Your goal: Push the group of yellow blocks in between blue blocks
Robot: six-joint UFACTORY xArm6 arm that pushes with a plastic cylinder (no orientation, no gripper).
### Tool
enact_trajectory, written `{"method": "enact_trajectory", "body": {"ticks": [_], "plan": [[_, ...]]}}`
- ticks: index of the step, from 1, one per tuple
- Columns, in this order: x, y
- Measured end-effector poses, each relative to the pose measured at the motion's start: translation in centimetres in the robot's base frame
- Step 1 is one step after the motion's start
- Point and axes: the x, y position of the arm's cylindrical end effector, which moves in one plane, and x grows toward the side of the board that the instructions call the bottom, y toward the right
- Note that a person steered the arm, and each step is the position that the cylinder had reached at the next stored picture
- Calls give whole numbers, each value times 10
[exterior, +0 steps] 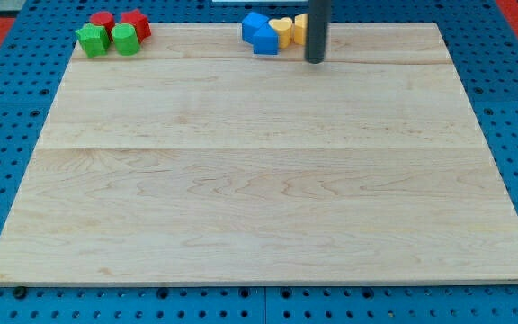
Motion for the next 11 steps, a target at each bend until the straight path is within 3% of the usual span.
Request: {"method": "enact_trajectory", "body": {"ticks": [2,11], "plan": [[-72,49],[-70,-72]]}}
